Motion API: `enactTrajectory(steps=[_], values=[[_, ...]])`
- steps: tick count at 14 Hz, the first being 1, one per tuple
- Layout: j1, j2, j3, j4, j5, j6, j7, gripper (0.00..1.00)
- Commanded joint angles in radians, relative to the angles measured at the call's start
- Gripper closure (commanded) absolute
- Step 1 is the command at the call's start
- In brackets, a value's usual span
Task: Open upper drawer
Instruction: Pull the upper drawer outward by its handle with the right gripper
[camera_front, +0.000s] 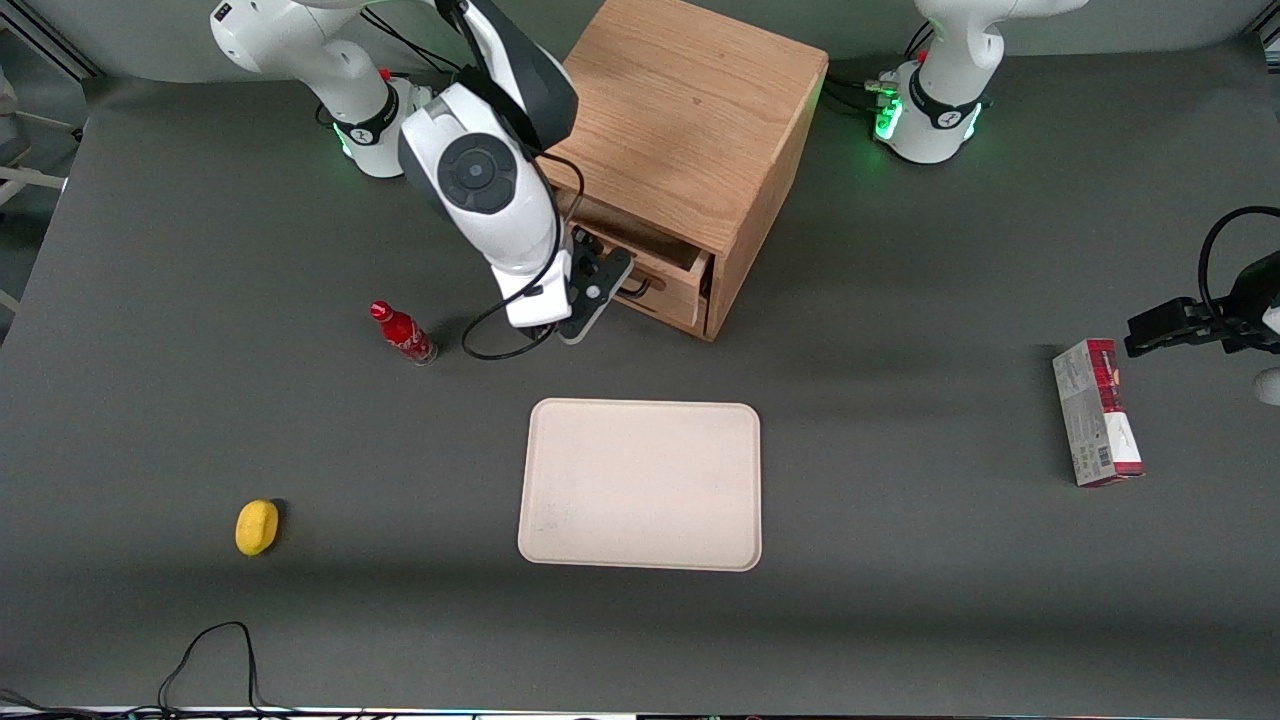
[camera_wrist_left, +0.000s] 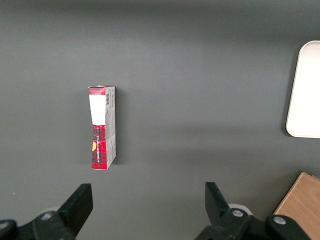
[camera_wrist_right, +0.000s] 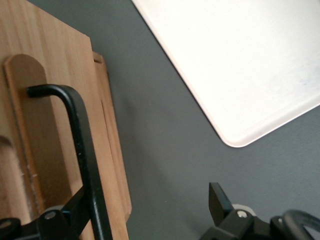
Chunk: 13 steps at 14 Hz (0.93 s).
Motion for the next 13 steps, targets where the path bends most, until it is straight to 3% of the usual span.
enactTrajectory(steps=[1, 13], values=[[-0.033, 0.035, 0.002, 0.056, -0.016, -0.005, -0.03, 0.0], [-0.118, 0.12, 0.001, 0.152, -0.017, -0.017, -0.06, 0.0]])
